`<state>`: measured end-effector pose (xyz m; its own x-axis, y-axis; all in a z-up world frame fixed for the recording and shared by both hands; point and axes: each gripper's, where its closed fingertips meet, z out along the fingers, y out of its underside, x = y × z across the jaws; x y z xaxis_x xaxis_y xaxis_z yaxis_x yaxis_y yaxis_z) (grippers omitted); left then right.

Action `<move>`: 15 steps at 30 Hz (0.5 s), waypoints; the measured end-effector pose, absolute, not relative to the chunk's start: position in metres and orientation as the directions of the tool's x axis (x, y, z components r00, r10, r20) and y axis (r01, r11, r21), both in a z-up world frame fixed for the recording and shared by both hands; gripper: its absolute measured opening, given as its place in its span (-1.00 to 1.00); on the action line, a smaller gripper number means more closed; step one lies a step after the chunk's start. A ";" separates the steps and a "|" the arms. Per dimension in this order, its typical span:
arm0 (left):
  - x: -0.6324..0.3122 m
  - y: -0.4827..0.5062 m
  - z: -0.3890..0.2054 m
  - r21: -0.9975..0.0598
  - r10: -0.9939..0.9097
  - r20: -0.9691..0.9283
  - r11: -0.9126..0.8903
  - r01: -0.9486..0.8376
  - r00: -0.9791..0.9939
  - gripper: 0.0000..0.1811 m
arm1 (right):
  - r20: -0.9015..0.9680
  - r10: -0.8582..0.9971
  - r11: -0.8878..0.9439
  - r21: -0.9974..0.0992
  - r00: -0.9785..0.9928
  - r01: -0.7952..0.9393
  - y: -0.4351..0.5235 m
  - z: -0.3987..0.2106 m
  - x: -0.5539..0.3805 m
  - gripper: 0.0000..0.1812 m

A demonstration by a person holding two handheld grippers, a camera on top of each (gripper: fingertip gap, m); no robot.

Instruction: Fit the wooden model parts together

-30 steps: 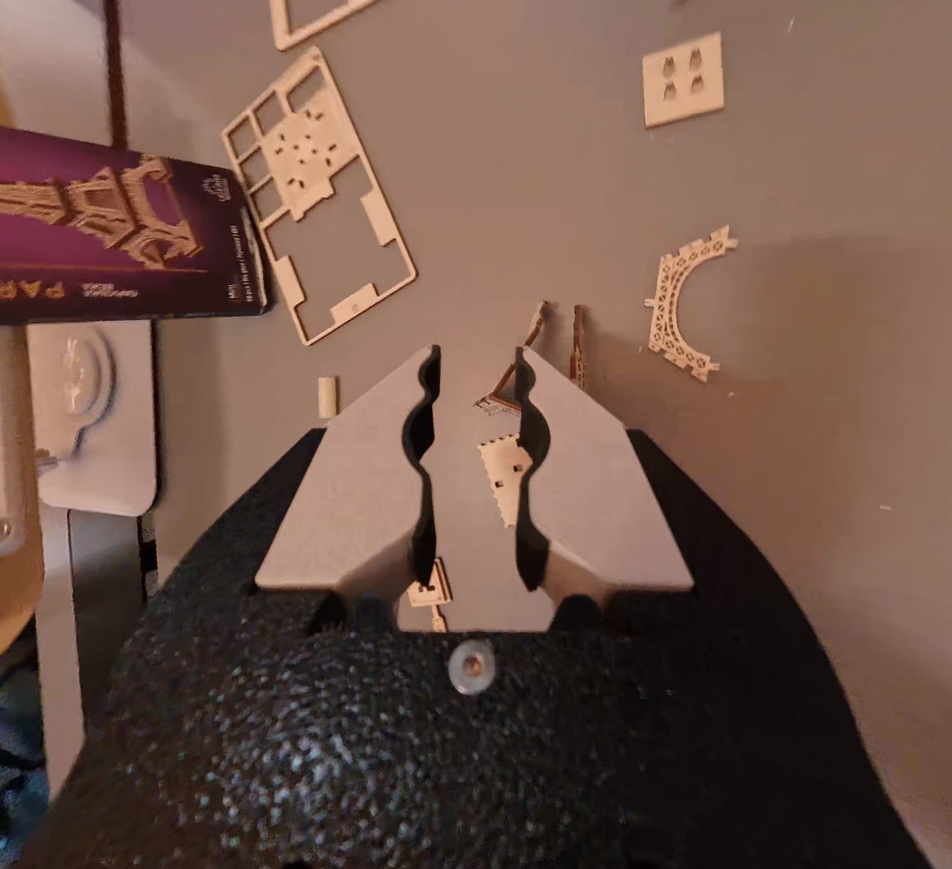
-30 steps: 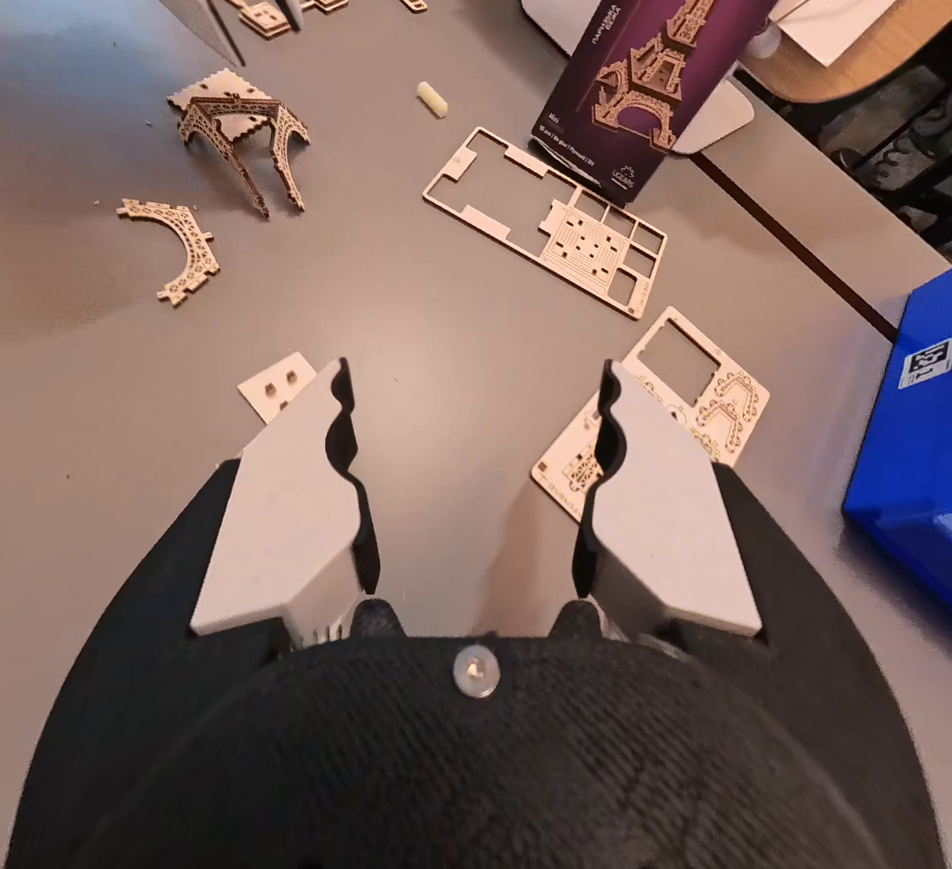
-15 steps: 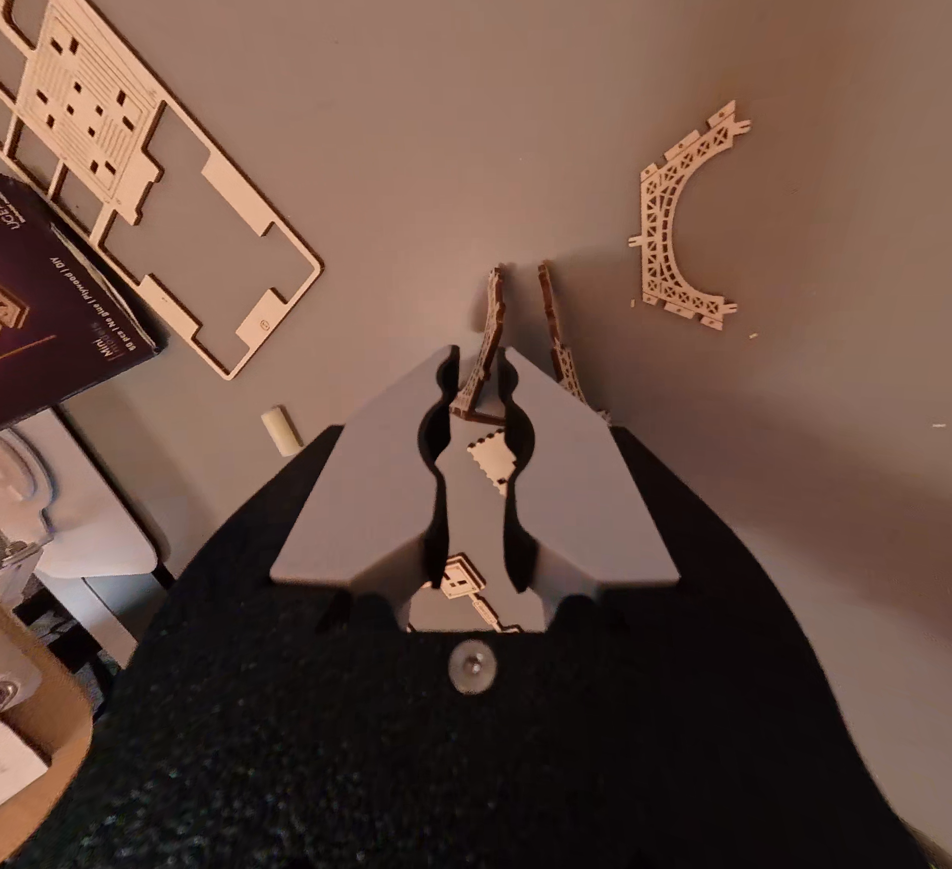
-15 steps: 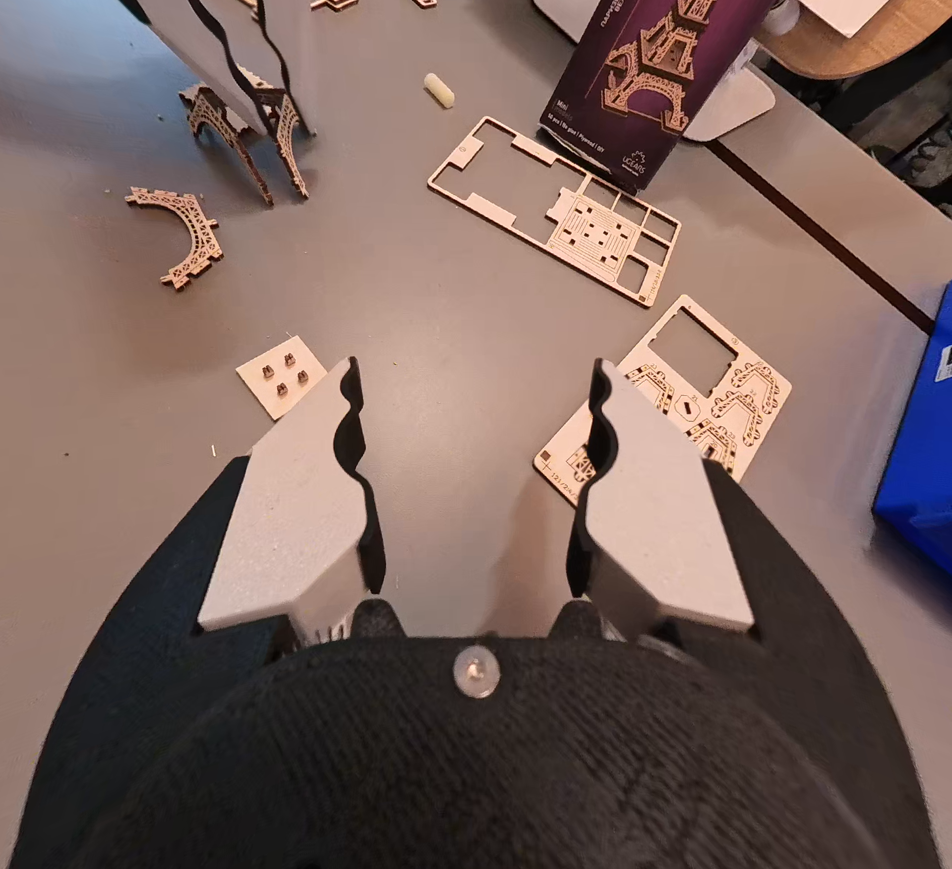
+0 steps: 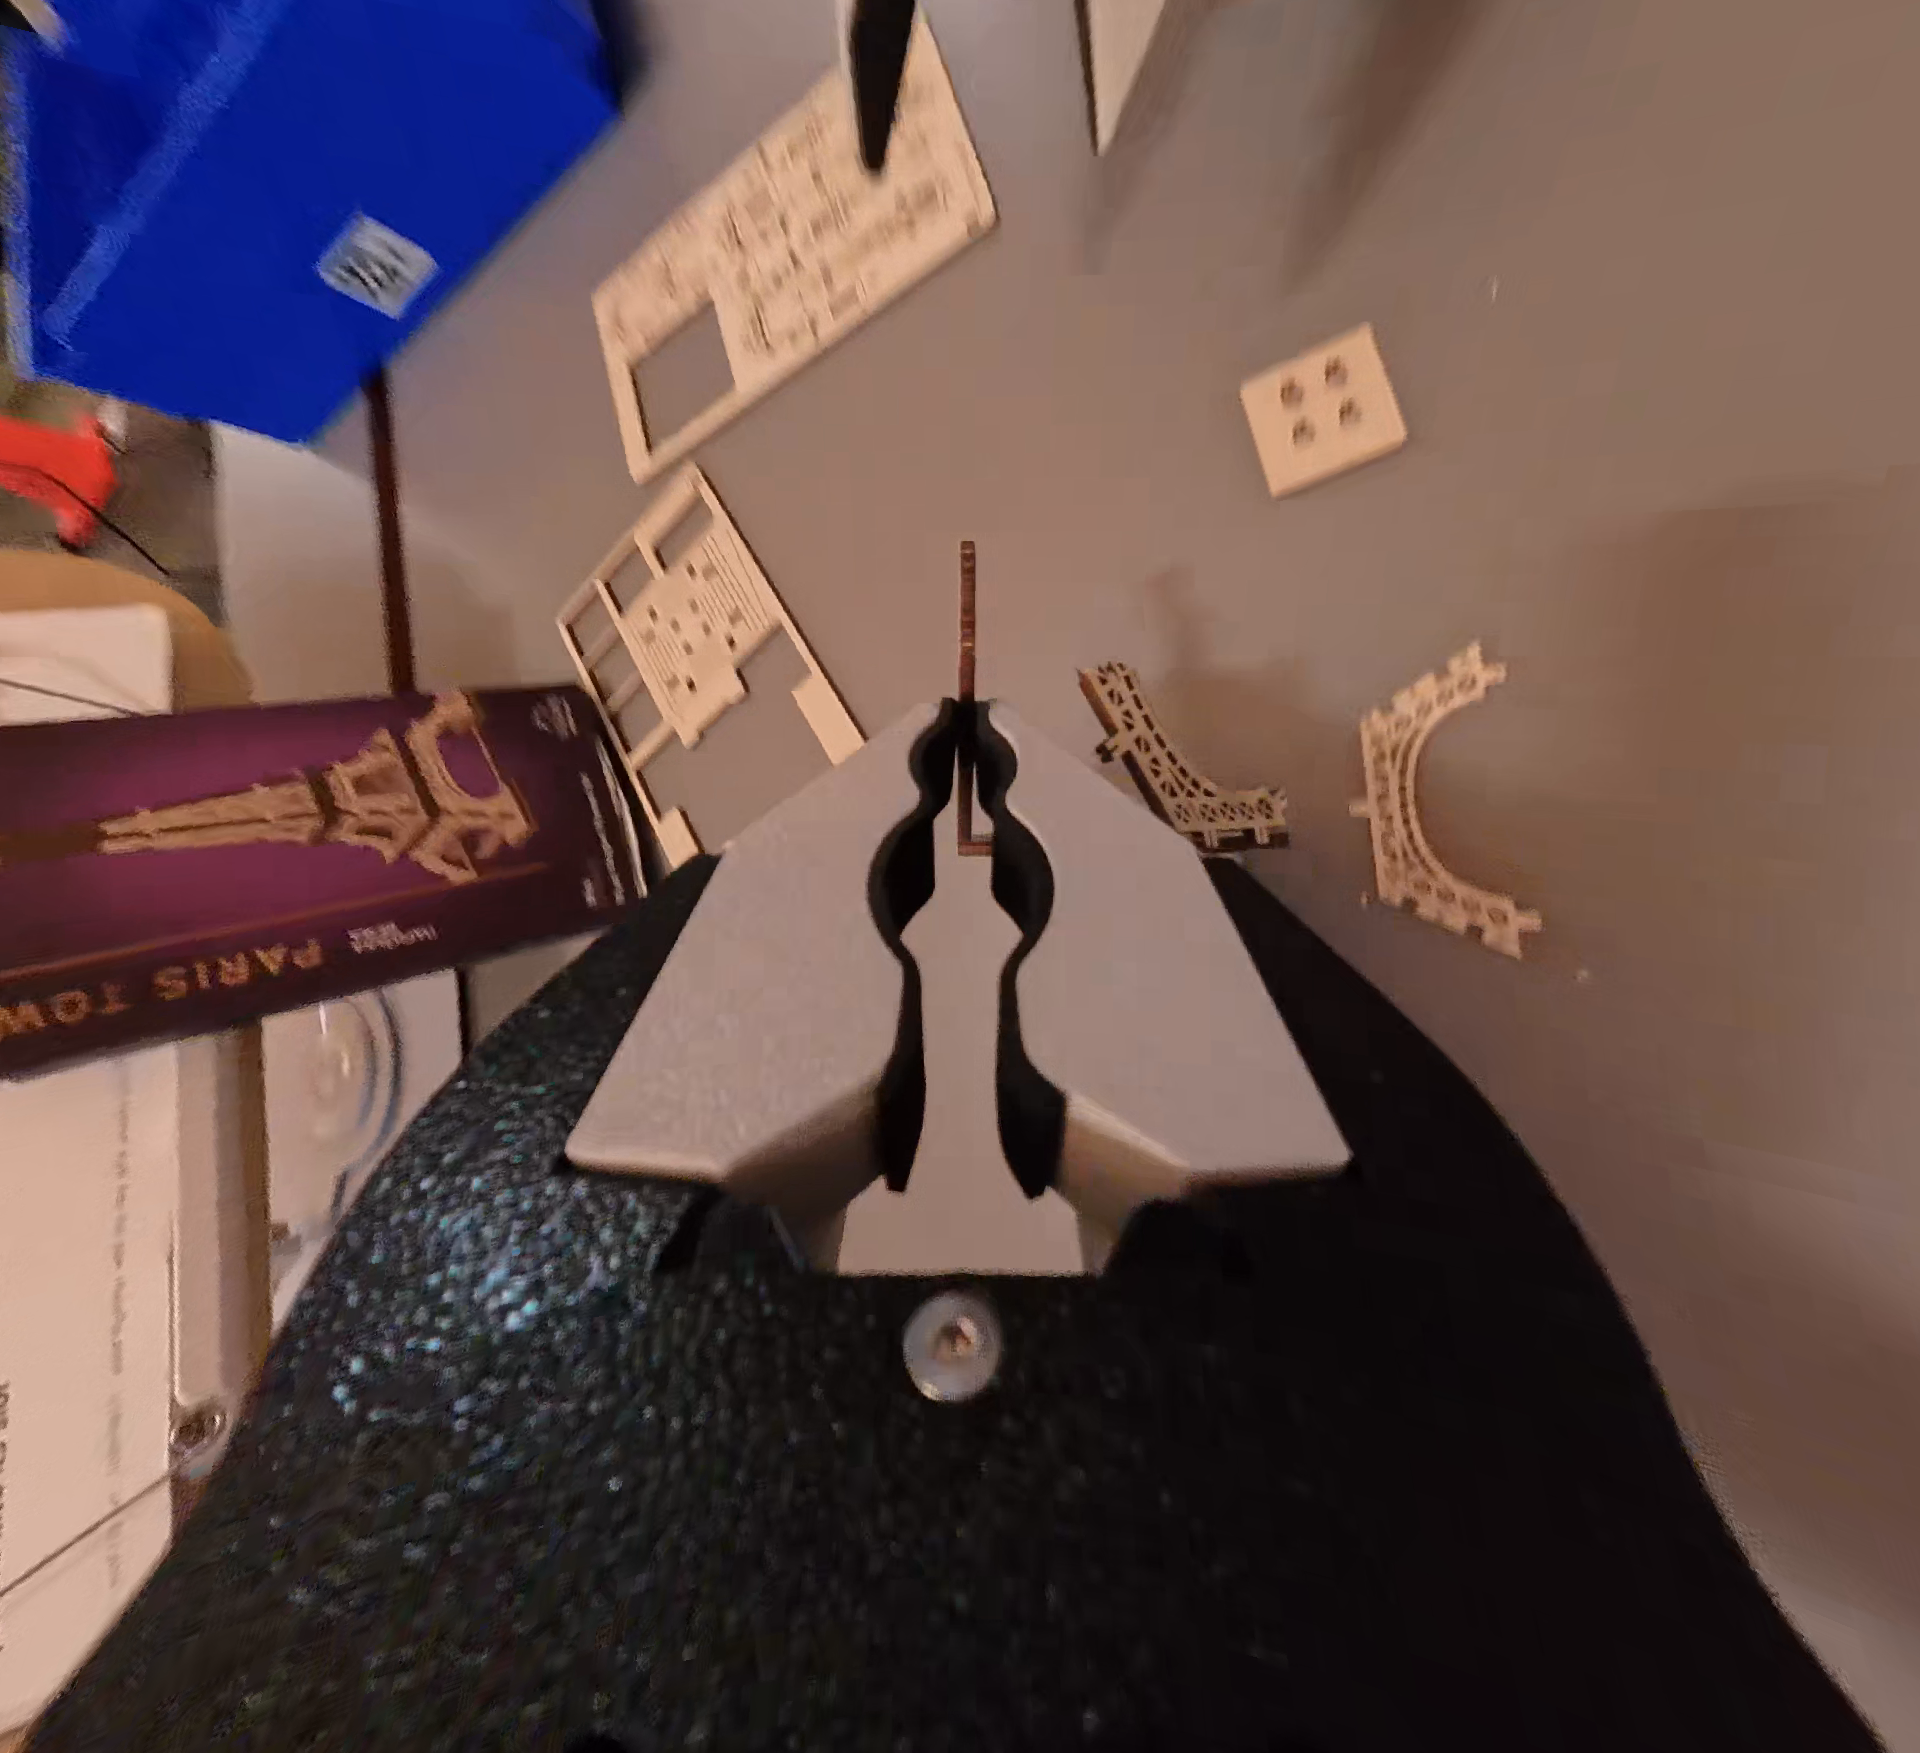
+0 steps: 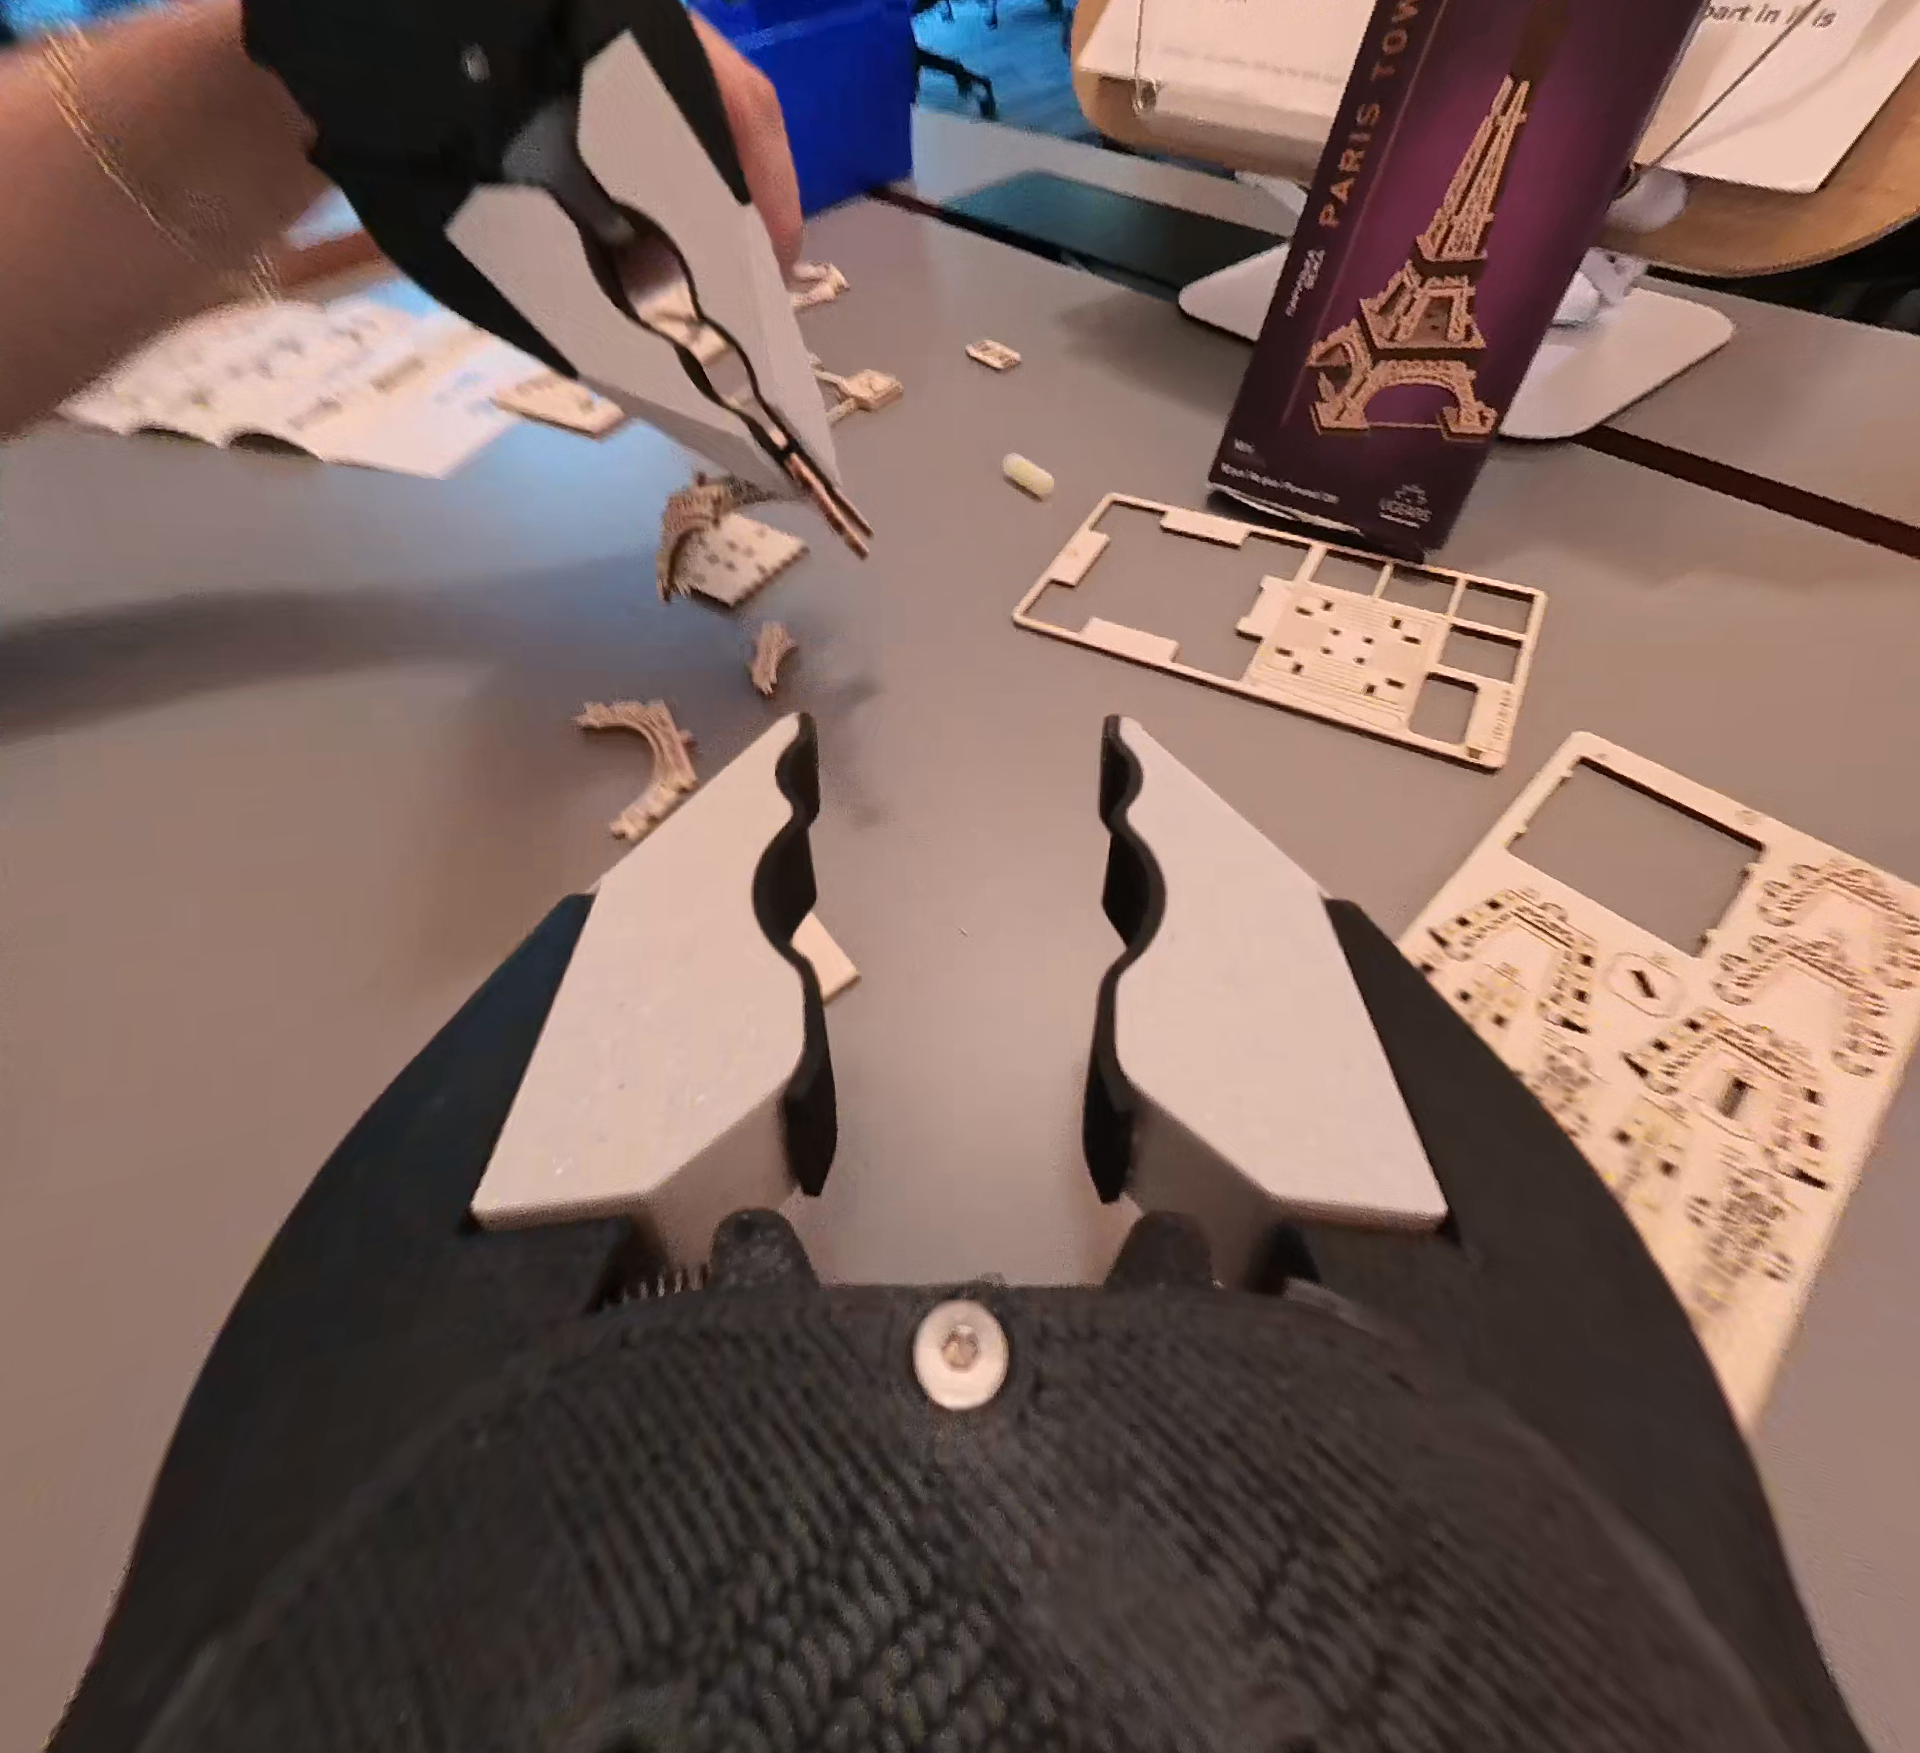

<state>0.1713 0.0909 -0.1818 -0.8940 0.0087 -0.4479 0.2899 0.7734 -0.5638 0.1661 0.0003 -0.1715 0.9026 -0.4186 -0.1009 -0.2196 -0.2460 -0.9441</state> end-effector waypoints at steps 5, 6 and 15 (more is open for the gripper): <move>0.153 0.068 -0.154 -0.740 -0.058 -0.450 0.583 0.336 -0.891 -0.99 | -0.293 -0.297 -0.056 -0.945 0.909 -0.322 0.018 -0.149 0.154 -0.51; 0.151 0.066 -0.152 -0.759 -0.074 -0.442 0.561 0.329 -0.894 -0.99 | -0.314 -0.282 -0.030 -0.942 0.907 -0.335 0.021 -0.146 0.154 -0.55; 0.137 0.059 -0.148 -0.755 -0.094 -0.525 0.510 0.412 -0.846 -0.99 | -0.389 -0.091 0.020 -0.921 0.917 -0.389 0.039 -0.134 0.128 -0.68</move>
